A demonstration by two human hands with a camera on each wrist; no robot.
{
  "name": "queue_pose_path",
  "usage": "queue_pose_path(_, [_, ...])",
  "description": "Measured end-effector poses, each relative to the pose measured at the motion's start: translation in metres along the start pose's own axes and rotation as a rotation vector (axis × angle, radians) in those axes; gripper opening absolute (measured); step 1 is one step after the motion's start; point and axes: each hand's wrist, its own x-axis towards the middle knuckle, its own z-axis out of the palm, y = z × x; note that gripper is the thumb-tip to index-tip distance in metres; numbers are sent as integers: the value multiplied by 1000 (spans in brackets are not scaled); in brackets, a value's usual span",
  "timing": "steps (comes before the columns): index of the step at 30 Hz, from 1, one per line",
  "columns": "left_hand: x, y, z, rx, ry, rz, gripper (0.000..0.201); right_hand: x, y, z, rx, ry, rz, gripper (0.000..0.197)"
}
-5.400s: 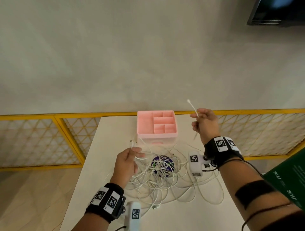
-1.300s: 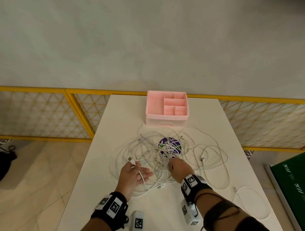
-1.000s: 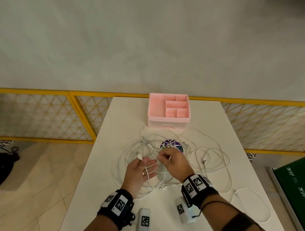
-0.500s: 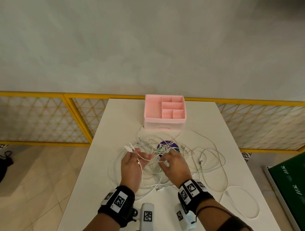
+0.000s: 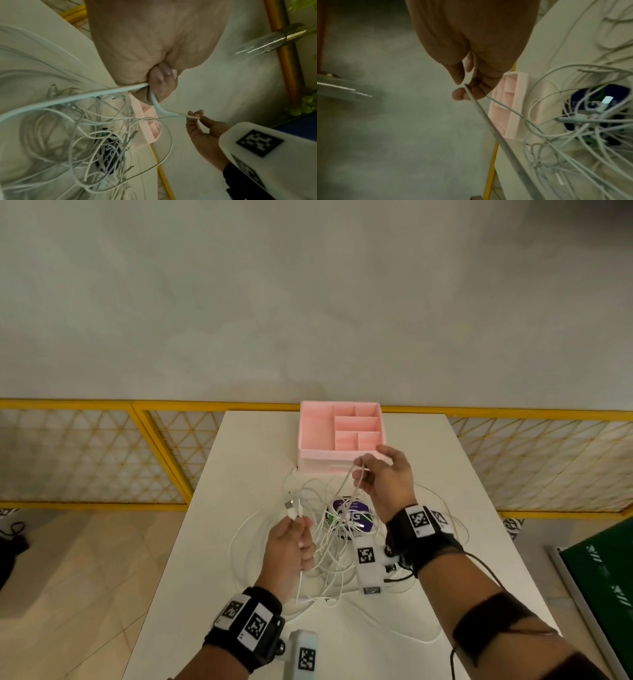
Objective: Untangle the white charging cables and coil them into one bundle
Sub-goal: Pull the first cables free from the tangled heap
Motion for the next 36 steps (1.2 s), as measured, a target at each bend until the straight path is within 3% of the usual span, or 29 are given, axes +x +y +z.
queue_pose_path(4, [2,14,8,49,-19,36,29,1,-10,13,37,-45,77,31])
queue_pose_path(9, [8,24,2,69,51,67,27,-22,-6,8,11,-367,119,31])
queue_pose_path(12, [11,30,1,78,75,86,26,-44,12,0,-152,-653,120,28])
queue_pose_path(15, [12,35,3,146,40,96,20,-59,36,-11,-448,-770,179,24])
queue_pose_path(16, [12,35,3,189,28,102,13,-60,41,-15,-525,-756,207,23])
queue_pose_path(18, [12,32,3,273,29,136,18,-57,46,-21,-585,-680,311,19])
queue_pose_path(23, [-4,24,7,287,-134,144,16,-32,49,-15,-266,-337,541,42])
queue_pose_path(25, [-10,17,6,313,-181,114,16,-24,38,-1,-139,-267,491,33])
queue_pose_path(27, [-12,13,1,291,-141,94,18,-18,20,15,-113,-251,342,21])
queue_pose_path(29, [-11,17,-5,221,-115,95,14,-11,9,27,-109,-226,228,35])
queue_pose_path(31, [-9,22,-9,200,-177,121,9,-6,5,34,-106,-172,212,44])
queue_pose_path(33, [-11,26,-9,211,-238,130,9,-3,5,35,-148,-127,224,40])
queue_pose_path(36, [-16,25,-10,289,-274,84,11,1,3,33,-293,-183,133,29])
